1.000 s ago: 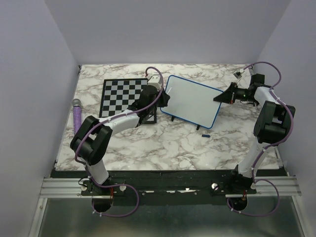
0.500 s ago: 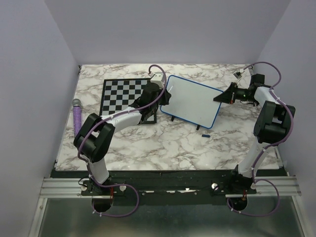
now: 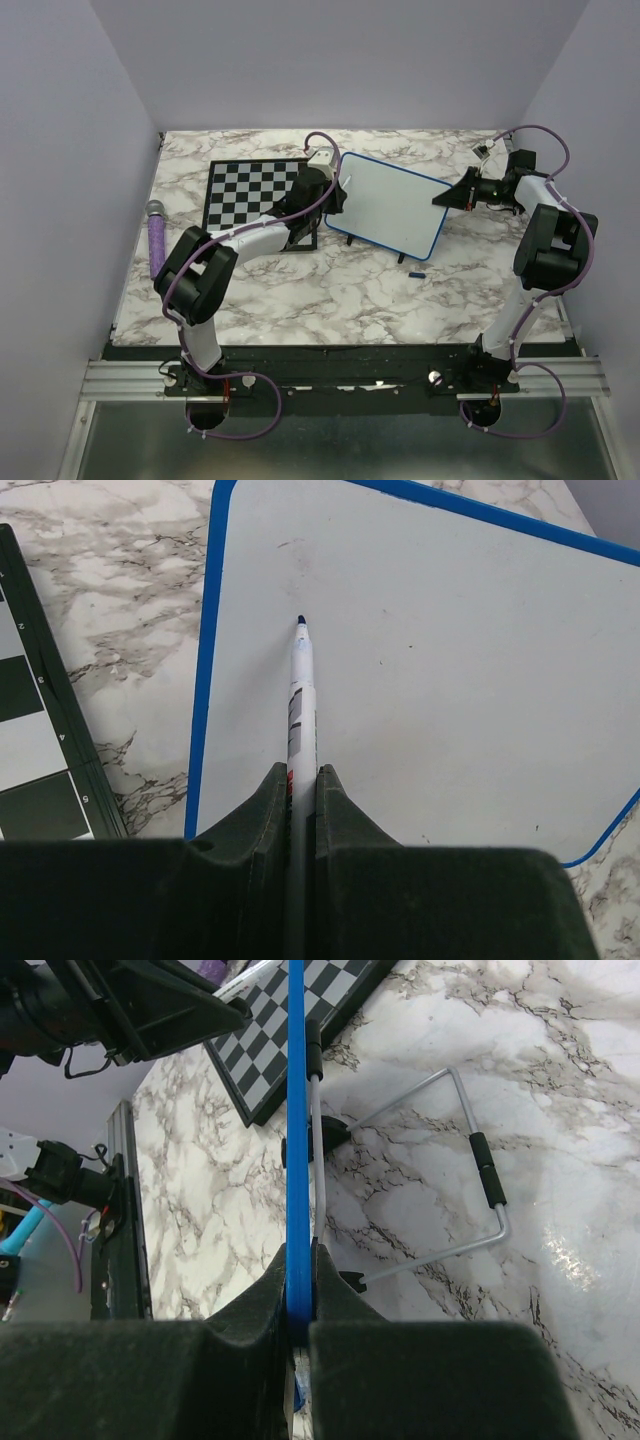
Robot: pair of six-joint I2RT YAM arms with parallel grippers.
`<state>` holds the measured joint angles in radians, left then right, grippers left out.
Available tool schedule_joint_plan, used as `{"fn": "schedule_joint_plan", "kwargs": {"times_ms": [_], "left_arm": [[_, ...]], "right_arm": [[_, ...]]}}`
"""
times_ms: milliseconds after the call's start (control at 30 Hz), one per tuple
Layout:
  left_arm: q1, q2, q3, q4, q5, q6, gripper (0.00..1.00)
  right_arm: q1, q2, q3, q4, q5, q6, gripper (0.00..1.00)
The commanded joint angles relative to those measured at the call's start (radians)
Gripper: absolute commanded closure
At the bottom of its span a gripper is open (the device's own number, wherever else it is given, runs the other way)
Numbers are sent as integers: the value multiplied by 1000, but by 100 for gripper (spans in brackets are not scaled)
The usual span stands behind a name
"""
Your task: Write a sentence on the whiteboard
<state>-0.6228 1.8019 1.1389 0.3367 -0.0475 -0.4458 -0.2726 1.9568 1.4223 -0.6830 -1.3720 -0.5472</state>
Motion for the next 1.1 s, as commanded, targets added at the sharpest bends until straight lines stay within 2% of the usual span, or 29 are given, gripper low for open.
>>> {"fn": "schedule_joint_plan", "kwargs": {"times_ms": [0, 1067], "left_arm": [[3, 20, 36, -15, -14, 13, 100], [0, 36, 28, 5, 86, -16, 100]], "right_arm": [[-13, 28, 27, 19, 56, -48, 99], [-13, 28, 29, 19, 53, -46, 99]]}}
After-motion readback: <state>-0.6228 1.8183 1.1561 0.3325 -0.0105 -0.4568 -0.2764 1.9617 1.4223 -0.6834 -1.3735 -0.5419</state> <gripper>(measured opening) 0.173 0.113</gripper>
